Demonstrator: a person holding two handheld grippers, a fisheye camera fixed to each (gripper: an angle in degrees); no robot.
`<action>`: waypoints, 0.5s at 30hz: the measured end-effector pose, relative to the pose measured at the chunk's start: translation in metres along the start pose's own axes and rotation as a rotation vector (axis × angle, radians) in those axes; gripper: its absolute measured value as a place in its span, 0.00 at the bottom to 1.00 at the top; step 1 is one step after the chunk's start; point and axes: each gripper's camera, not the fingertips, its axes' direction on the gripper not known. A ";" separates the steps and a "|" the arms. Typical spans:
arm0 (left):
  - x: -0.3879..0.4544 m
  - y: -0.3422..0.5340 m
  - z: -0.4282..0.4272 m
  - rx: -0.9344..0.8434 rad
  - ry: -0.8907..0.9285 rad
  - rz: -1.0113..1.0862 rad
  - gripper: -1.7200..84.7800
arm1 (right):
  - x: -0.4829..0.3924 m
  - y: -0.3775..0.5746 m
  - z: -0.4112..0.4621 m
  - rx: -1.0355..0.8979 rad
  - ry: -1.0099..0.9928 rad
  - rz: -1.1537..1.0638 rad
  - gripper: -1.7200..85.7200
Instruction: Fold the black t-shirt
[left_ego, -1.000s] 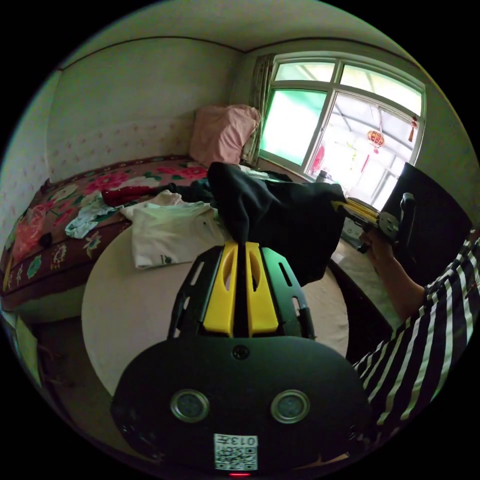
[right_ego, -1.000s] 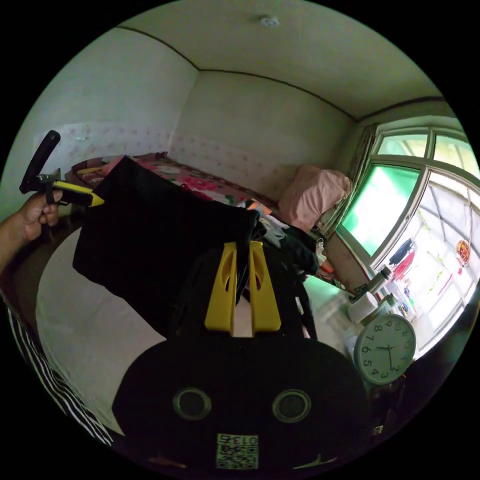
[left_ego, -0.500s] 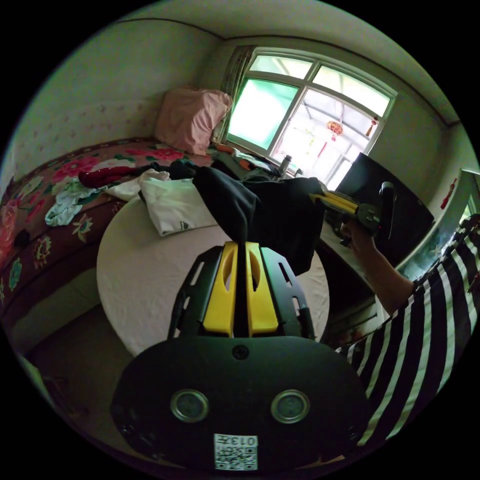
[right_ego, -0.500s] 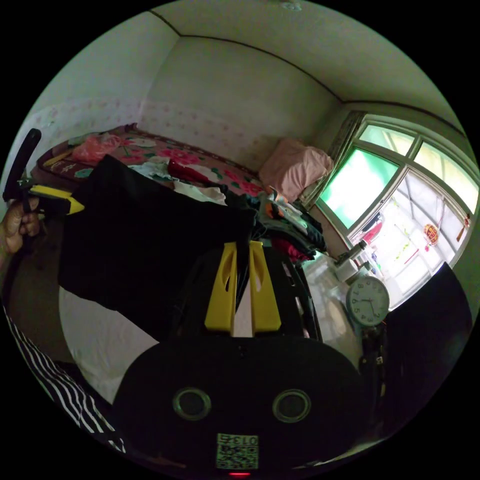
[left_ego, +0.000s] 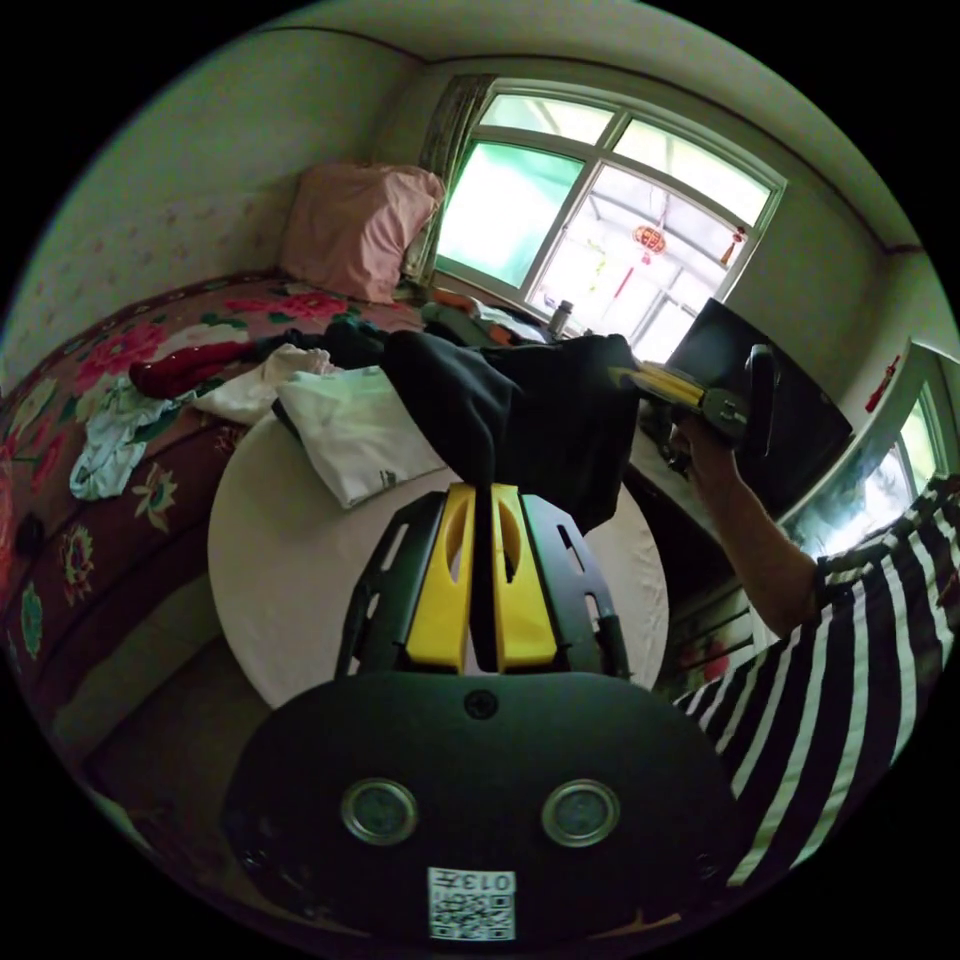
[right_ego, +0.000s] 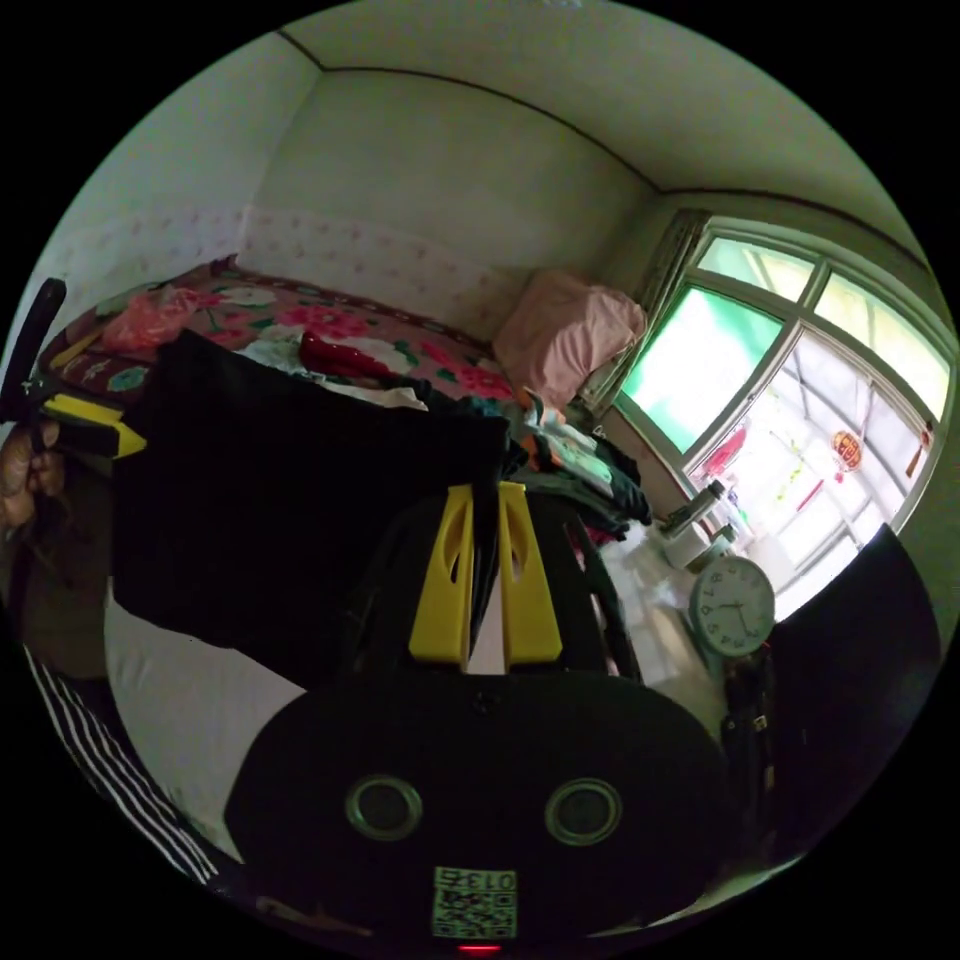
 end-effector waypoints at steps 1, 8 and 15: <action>-0.013 -0.007 0.003 -0.004 0.005 0.006 0.03 | -0.015 -0.020 0.020 -0.014 0.015 -0.019 0.06; -0.190 -0.102 0.057 -0.020 0.029 0.142 0.03 | -0.117 -0.143 0.180 -0.161 0.157 -0.113 0.06; -0.374 -0.182 0.149 -0.134 0.006 0.167 0.03 | -0.189 -0.227 0.378 -0.390 0.144 -0.028 0.06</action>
